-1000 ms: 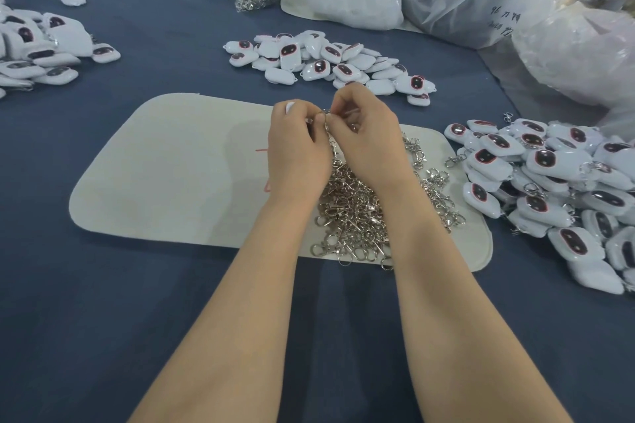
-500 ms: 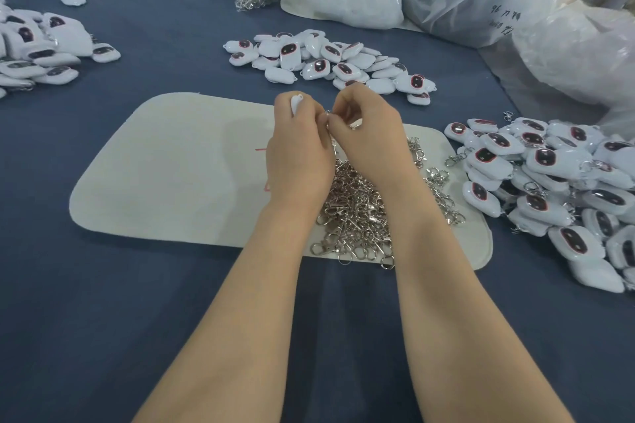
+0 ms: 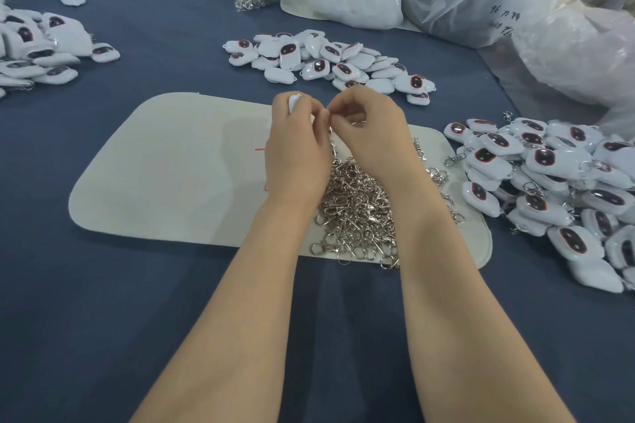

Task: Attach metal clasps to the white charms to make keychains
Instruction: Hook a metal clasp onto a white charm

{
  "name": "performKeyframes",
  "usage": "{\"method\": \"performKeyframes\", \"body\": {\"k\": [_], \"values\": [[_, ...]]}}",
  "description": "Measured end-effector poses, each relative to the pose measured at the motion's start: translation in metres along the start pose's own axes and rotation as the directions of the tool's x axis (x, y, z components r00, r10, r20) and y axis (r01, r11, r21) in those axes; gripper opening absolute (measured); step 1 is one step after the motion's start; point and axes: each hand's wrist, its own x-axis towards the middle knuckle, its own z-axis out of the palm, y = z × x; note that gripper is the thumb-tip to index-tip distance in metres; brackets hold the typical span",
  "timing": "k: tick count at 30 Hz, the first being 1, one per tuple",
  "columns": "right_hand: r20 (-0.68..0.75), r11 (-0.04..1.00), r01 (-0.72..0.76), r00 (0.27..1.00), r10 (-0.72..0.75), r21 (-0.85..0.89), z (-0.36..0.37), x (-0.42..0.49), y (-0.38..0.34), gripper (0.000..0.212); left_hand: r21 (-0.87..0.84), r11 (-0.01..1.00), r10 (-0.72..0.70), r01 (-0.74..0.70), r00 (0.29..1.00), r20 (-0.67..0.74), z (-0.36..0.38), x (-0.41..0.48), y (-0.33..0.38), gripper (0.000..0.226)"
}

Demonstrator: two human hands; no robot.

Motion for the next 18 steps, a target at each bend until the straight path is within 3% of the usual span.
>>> {"method": "performKeyframes", "body": {"k": [7, 12, 18], "values": [[-0.079, 0.985, -0.107, 0.99, 0.118, 0.136, 0.0008, 0.0022, 0.001, 0.022, -0.115, 0.991, -0.065, 0.068, 0.998, 0.028, 0.0009, 0.0029, 0.0013, 0.006], [-0.09, 0.965, -0.176, 0.976, 0.197, 0.197, 0.0044, 0.0019, -0.0013, 0.022, -0.146, 0.983, -0.106, 0.113, 0.993, 0.056, 0.0012, 0.0042, 0.0005, 0.011], [-0.056, 0.988, -0.136, 0.989, 0.14, 0.067, 0.0041, 0.0015, -0.0012, 0.018, -0.115, 0.983, -0.141, 0.146, 0.989, 0.049, 0.0012, 0.0054, -0.0029, 0.011]]}}
